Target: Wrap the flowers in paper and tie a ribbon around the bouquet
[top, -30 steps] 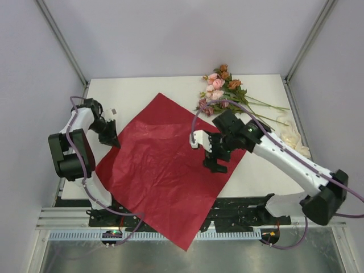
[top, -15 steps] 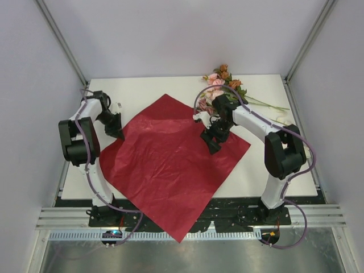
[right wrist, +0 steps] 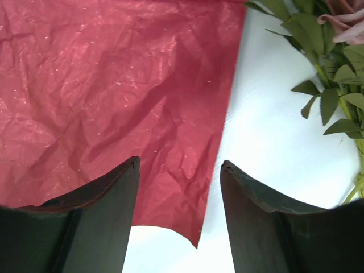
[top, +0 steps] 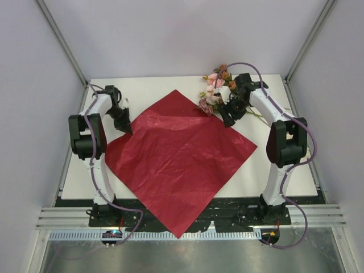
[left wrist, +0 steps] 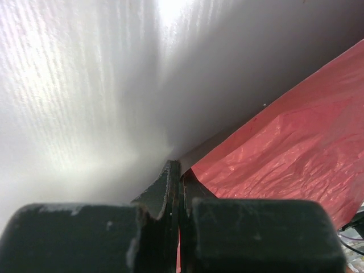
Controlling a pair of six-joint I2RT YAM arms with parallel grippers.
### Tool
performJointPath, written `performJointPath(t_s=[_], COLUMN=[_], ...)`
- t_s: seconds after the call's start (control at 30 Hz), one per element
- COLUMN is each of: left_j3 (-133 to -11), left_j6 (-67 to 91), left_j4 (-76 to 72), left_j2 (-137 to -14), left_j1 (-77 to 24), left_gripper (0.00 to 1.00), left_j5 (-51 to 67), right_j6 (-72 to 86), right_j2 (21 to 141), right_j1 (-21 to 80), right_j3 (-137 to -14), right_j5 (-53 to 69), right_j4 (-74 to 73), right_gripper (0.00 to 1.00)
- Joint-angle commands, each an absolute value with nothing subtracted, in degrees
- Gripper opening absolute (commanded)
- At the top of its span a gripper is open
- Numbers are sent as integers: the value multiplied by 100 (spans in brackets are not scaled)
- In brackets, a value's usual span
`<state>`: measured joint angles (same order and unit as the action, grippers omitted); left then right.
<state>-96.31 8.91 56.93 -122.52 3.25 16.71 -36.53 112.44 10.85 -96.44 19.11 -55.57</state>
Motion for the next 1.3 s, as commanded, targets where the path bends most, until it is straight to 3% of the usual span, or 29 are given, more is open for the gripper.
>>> performJointPath(t_s=[0.0, 0.23, 0.53, 0.73, 0.93, 1.07, 1.2, 1.27], left_j3=[-9545, -9580, -10361, -11582, -11839, -11831, -10603, -10074], left_j6=[1265, 1441, 1266, 1037, 984, 774, 782, 1001], left_j4=[5616, 5520, 5590, 5871, 5845, 6108, 5750, 5477], left_j2=[-11989, -11891, -12401, -13068, -13245, -13150, -12403, -12174], left_j1=[220, 220, 185, 106, -141, -141, -88, -26], left_gripper=[0, 0, 0, 0, 0, 0, 0, 0], left_j5=[1669, 1933, 2005, 1697, 1530, 1538, 1354, 1310], right_j6=[-3955, -3885, -4192, -4166, -4377, -4543, -4631, -4536], right_j2=[10820, 11151, 12304, 12875, 13245, 13158, 12569, 12332], right_j1=[1457, 2074, 2092, 2066, 2074, 2074, 2057, 2039], right_j3=[-9248, -8648, -9394, -10272, -10924, -10995, -10732, -10714], right_j5=[1890, 1354, 132, -316, -721, -249, 639, 790], right_j4=[-5608, -4914, -4580, -4693, -4772, -5211, -5659, -5695], right_gripper=[60, 55, 46, 43, 42, 48, 67, 70])
